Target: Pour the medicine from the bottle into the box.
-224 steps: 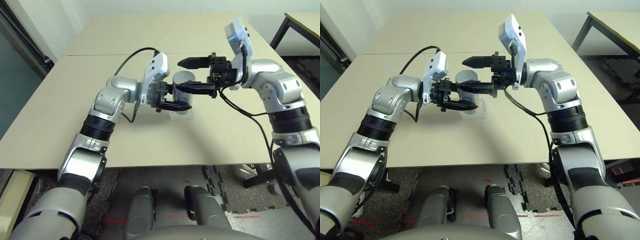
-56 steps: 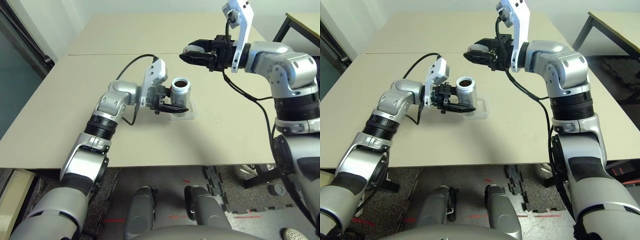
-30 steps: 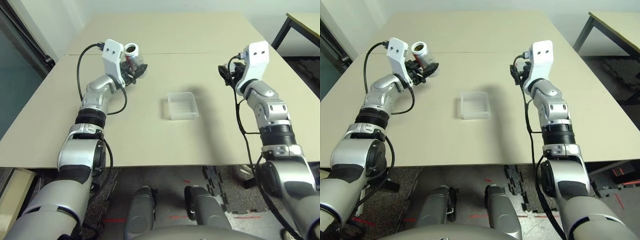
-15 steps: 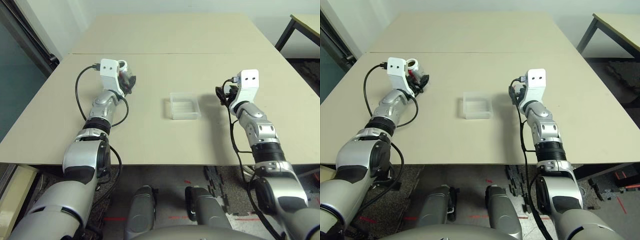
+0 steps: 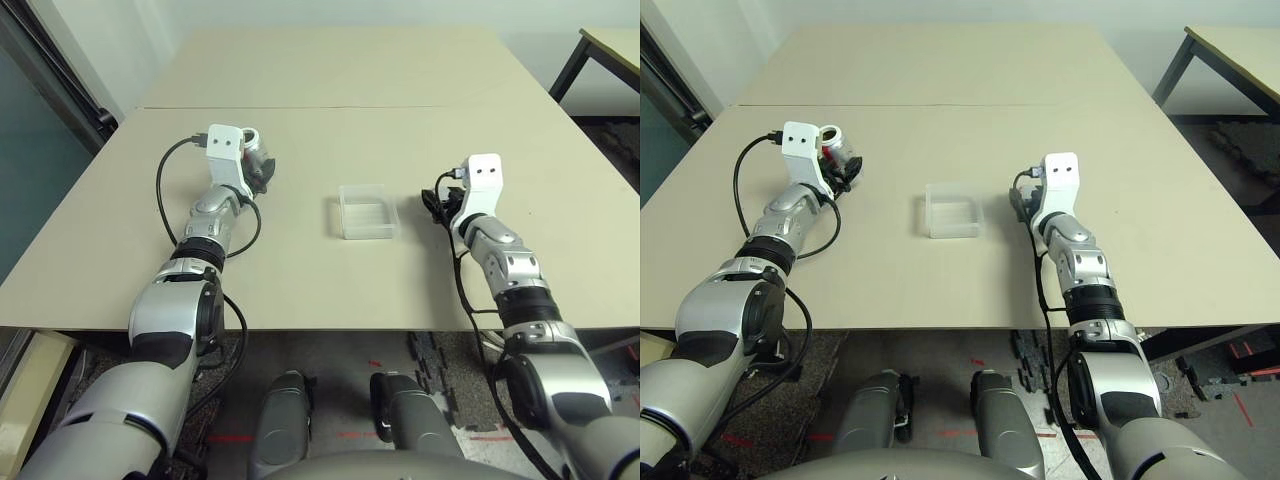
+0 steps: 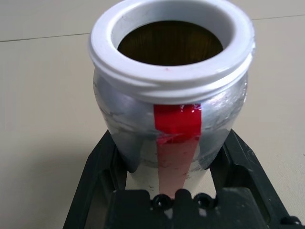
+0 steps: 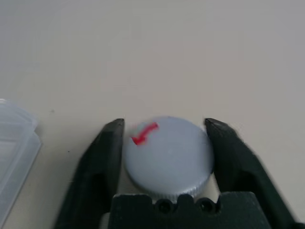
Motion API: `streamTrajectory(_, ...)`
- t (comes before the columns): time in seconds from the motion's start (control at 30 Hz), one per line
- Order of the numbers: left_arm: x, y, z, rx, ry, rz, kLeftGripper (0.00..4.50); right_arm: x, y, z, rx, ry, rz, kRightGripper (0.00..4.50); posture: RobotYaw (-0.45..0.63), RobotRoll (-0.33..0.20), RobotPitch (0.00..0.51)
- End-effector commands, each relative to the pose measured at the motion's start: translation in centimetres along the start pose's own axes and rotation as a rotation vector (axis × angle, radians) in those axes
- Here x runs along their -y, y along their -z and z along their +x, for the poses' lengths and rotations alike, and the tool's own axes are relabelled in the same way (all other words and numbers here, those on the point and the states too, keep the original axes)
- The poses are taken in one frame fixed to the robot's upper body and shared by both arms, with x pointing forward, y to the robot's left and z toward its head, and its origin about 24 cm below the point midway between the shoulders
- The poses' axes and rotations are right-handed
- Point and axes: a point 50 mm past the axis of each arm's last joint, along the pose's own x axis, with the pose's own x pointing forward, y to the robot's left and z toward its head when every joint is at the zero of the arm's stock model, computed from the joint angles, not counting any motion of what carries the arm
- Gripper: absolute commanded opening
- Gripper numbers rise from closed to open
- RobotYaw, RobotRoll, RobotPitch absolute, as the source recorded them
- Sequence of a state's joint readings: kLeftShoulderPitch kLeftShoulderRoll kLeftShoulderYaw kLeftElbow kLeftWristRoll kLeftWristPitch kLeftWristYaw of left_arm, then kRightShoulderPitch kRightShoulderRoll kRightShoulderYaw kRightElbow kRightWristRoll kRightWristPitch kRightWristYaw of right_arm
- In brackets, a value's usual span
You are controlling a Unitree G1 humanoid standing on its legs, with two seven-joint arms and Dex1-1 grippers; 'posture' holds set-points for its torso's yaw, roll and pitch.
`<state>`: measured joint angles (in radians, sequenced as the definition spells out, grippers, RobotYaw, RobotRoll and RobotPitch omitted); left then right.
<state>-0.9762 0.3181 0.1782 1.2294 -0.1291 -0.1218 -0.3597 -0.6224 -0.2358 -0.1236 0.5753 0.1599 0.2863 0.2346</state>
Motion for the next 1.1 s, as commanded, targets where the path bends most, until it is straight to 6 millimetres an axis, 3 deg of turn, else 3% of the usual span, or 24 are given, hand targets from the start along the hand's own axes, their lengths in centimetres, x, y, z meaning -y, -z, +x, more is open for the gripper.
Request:
streamTrajectory(0.03,-0.2,-0.4,0.1,-0.003,0.009,0.018,2.54,0.1,-0.2,0.2,-0.019,-0.007,-0.01,4.44,0.0,0.0,0.094)
streamTrajectory(0.27,-0.2,-0.8,0.2,-0.041,0.043,0.086,2.54,0.7,-1.5,-1.0,0.007,-0.029,0.014,4.5,-0.01,0.0,0.09)
streamTrajectory(0.43,0.4,-2.8,0.7,-0.053,0.126,0.294,2.54,1.9,-4.0,-4.1,0.042,-0.104,0.0,4.5,-0.02,0.0,0.088)
streamTrajectory(0.53,1.0,-4.2,1.1,-0.053,0.176,0.426,2.54,2.2,-5.0,-6.4,0.036,-0.199,-0.097,4.5,-0.03,0.0,0.087)
streamTrajectory(0.63,2.6,-6.4,1.6,-0.039,0.266,0.698,2.54,2.3,-5.1,-9.4,-0.025,-0.369,-0.315,4.5,-0.06,0.0,0.084)
streamTrajectory(0.77,4.1,-8.0,2.0,-0.02,0.32,0.949,2.54,2.5,-5.2,-10.5,-0.055,-0.433,-0.382,4.5,-0.09,0.0,0.077)
streamTrajectory(0.83,5.0,-9.0,2.2,-0.005,0.332,1.118,2.54,2.4,-5.4,-10.7,-0.063,-0.455,-0.41,4.5,-0.09,0.0,0.073)
streamTrajectory(0.93,7.1,-10.6,2.6,0.035,0.343,1.572,2.54,1.9,-6.3,-10.5,-0.054,-0.484,-0.436,4.5,-0.09,0.0,0.064)
streamTrajectory(1.1,8.5,-11.4,3.1,0.089,0.283,2.079,2.54,0.2,-6.8,-9.5,-0.02,-0.539,-0.445,4.5,-0.1,0.0,0.055)
